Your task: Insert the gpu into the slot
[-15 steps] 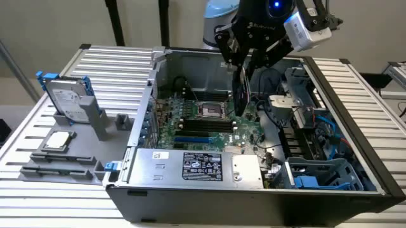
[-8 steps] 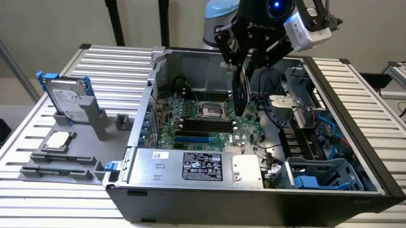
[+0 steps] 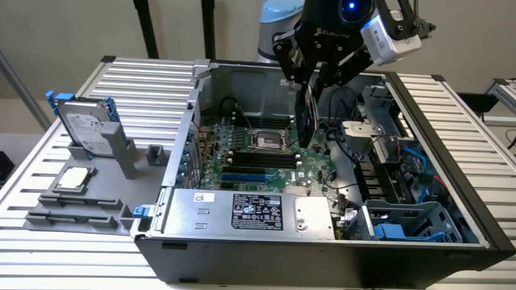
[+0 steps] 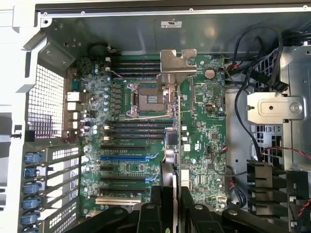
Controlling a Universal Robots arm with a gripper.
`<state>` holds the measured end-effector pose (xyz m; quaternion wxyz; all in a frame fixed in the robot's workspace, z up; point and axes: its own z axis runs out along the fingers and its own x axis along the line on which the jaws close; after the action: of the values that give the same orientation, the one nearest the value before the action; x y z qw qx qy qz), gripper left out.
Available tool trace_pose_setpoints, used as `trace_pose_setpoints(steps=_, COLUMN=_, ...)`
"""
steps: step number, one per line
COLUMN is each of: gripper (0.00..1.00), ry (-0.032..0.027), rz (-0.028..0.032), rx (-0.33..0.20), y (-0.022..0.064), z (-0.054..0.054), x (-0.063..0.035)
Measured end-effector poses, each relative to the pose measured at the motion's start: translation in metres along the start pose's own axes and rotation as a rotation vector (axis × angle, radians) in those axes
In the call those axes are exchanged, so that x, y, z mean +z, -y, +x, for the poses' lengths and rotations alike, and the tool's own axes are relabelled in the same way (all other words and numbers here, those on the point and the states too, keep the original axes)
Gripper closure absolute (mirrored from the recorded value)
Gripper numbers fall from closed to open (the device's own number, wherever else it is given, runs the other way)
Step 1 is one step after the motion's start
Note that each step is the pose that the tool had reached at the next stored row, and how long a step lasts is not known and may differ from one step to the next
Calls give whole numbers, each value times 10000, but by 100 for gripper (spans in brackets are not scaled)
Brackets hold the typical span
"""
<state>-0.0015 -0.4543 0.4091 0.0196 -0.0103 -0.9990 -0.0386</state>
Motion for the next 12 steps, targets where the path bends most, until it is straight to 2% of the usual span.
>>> trace_pose_setpoints(steps=12, gripper=74, ry=-166, rz=85, rx=-2167, y=0, z=0, x=3)
